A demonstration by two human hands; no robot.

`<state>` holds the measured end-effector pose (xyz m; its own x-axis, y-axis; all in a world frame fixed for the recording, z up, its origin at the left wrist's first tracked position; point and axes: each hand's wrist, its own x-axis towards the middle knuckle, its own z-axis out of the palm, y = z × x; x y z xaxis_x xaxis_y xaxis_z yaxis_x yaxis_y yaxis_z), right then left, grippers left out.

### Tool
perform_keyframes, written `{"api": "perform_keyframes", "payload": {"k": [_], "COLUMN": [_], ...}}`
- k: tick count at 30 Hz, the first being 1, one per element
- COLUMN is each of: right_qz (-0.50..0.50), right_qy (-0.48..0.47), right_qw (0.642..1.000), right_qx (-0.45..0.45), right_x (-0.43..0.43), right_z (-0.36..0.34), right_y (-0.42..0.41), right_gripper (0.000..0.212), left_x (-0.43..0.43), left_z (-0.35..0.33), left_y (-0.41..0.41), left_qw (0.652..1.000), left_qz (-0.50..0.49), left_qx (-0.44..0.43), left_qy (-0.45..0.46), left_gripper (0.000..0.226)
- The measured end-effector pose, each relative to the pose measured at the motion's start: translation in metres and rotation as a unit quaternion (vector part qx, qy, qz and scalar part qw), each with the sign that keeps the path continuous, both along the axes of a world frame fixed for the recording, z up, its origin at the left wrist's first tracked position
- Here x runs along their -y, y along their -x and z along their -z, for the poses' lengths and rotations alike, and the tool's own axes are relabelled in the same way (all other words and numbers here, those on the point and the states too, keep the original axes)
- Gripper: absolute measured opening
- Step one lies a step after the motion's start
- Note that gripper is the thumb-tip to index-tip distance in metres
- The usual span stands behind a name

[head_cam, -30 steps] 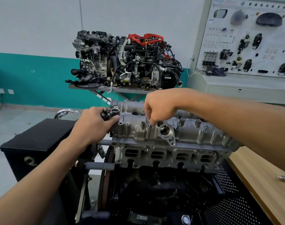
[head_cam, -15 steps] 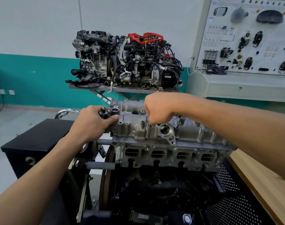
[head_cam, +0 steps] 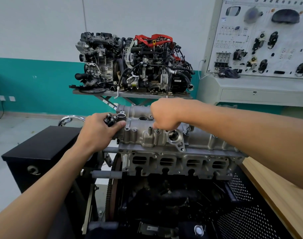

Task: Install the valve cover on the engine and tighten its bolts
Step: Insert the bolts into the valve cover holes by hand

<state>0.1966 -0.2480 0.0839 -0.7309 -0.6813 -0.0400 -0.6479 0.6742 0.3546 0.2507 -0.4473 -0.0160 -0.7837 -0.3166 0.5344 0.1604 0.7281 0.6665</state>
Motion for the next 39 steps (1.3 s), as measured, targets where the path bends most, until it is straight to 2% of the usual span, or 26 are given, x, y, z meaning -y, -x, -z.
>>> {"api": "perform_keyframes", "payload": {"k": [4, 8, 11, 16, 20, 23, 26, 29, 31, 33, 35, 37, 39], "right_qz": [0.018, 0.019, 0.023, 0.015, 0.023, 0.023, 0.033, 0.04, 0.027, 0.02, 0.03, 0.019, -0.05], "right_qy": [0.048, 0.001, -0.063, -0.098, -0.048, 0.004, 0.035, 0.011, -0.018, -0.057, -0.061, 0.011, 0.141], "right_qw": [0.998, 0.999, 0.998, 0.995, 0.999, 1.0, 0.996, 0.991, 0.993, 0.996, 0.997, 1.0, 0.989], "right_qx": [0.042, 0.043, 0.007, 0.008, 0.01, -0.004, 0.078, 0.129, 0.11, 0.07, 0.025, -0.012, 0.023], "right_x": [-0.005, 0.002, 0.009, 0.009, 0.003, 0.0, -0.006, -0.007, -0.003, 0.001, 0.004, 0.009, 0.019], "right_z": [-0.006, -0.007, -0.004, -0.004, 0.0, 0.001, -0.012, -0.018, -0.015, -0.01, -0.007, -0.012, -0.019], "right_y": [-0.003, -0.004, -0.007, 0.001, 0.006, 0.005, 0.001, -0.002, -0.001, -0.003, -0.004, -0.007, -0.011], "right_gripper": [0.03, 0.02, 0.044, 0.045, 0.037, 0.04, 0.047, 0.035, 0.03, 0.042, 0.041, 0.046, 0.051], "left_x": [0.0, -0.001, -0.002, -0.005, -0.004, -0.004, -0.006, -0.011, -0.016, -0.021, -0.023, -0.023, -0.021], "left_z": [0.0, -0.001, -0.001, 0.0, 0.001, 0.002, 0.0, -0.004, -0.006, -0.009, -0.01, -0.012, -0.013], "left_y": [0.0, -0.002, -0.004, -0.004, -0.003, -0.004, -0.005, -0.008, -0.015, -0.023, -0.028, -0.029, -0.027], "left_qw": [1.0, 1.0, 1.0, 1.0, 1.0, 1.0, 1.0, 0.999, 0.999, 0.998, 0.995, 0.974, 0.935], "left_qz": [0.005, 0.004, 0.004, 0.002, 0.0, -0.008, -0.021, -0.034, -0.038, -0.016, 0.03, 0.112, 0.207], "left_qx": [-0.007, -0.007, -0.007, -0.005, -0.003, 0.001, 0.018, 0.022, -0.006, -0.035, -0.031, 0.006, 0.04], "left_qy": [0.001, 0.005, -0.005, -0.019, -0.008, -0.009, -0.009, -0.001, -0.021, -0.045, -0.09, -0.197, -0.287], "left_gripper": [0.023, 0.027, 0.029, 0.035, 0.036, 0.035, 0.035, 0.027, 0.035, 0.046, 0.045, 0.038, 0.032]}}
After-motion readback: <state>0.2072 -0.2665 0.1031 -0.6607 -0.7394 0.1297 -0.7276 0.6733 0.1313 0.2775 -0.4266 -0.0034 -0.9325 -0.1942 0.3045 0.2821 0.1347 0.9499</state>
